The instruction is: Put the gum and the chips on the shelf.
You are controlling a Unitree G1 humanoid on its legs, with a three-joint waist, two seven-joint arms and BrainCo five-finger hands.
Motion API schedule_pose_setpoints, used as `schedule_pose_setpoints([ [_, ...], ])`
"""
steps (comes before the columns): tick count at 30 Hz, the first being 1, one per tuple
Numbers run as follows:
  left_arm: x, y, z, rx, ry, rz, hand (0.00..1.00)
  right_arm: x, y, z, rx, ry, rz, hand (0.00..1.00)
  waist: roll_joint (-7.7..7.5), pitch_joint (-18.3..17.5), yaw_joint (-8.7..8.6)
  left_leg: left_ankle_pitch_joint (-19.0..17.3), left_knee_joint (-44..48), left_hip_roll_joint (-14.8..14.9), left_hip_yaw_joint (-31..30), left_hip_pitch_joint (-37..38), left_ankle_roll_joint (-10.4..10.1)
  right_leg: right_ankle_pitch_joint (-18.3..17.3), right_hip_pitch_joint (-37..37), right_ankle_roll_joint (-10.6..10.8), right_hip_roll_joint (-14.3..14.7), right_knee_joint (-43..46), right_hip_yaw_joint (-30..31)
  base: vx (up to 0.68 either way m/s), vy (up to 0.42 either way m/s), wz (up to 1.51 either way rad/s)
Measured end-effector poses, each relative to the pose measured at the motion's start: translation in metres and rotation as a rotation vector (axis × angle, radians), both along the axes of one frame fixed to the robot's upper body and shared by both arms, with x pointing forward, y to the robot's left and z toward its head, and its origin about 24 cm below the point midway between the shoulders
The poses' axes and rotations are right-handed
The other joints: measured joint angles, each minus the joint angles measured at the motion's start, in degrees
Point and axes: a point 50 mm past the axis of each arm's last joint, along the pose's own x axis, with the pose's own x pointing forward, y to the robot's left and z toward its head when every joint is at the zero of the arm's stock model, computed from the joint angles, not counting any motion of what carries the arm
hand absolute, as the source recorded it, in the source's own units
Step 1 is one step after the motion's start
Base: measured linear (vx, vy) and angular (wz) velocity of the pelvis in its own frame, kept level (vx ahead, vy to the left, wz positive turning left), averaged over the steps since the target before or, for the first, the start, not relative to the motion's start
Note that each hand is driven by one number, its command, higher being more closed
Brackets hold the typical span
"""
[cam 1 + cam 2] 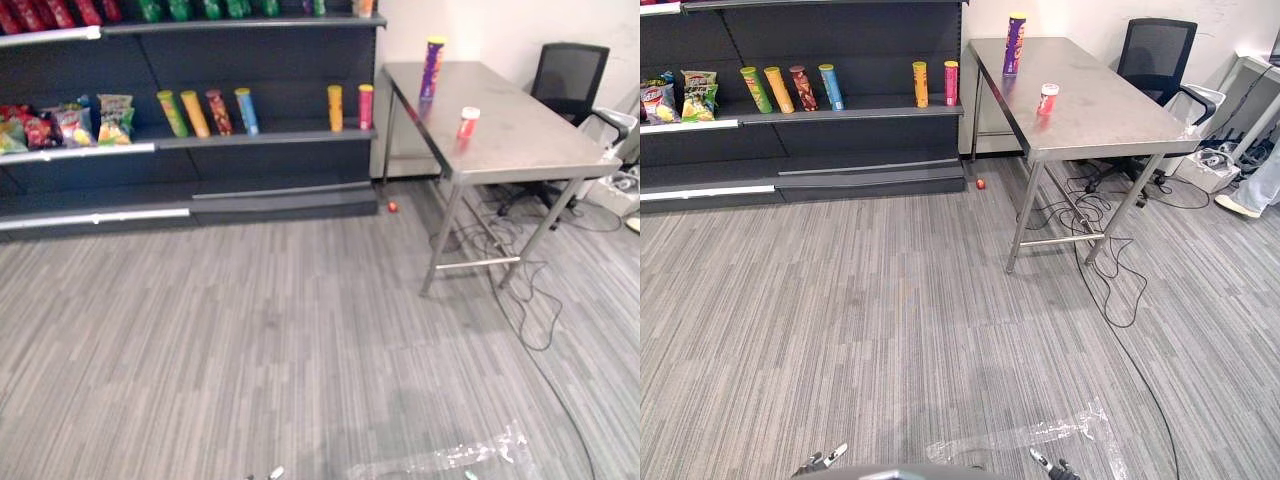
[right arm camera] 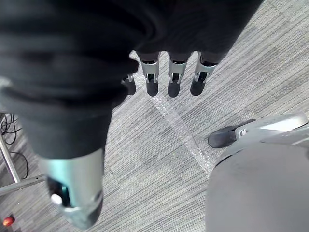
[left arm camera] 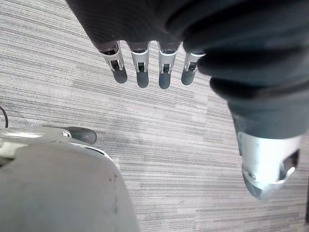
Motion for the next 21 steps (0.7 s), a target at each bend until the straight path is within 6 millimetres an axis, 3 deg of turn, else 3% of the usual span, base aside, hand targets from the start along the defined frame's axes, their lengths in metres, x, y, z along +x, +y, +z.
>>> schedule_pose_setpoints([
  [16, 0.001, -0.005, 0.000, -0.007, -0.030, 0.028, 0.00, 0.001, 0.000, 0.000, 0.005, -0.010, 0.004, 0.00, 0.39, 0.3, 0.02, 0.0, -0.4, 0.2, 0.4, 0.1, 0.1, 0.0, 0.0, 0.0, 0.2, 0.0, 0.0, -0.02, -0.010, 0.00],
  [21, 0.002, -0.005, 0.001, -0.004, -0.041, 0.019, 0.00, 0.010, -0.005, 0.004, -0.057, -0.046, 0.018, 0.00, 0.47, 0.7, 0.13, 0.0, -0.8, 0.2, 1.7, 0.8, 0.0, 0.0, 0.1, 0.0, 0.3, 0.0, 1.0, -0.01, -0.010, -0.10],
])
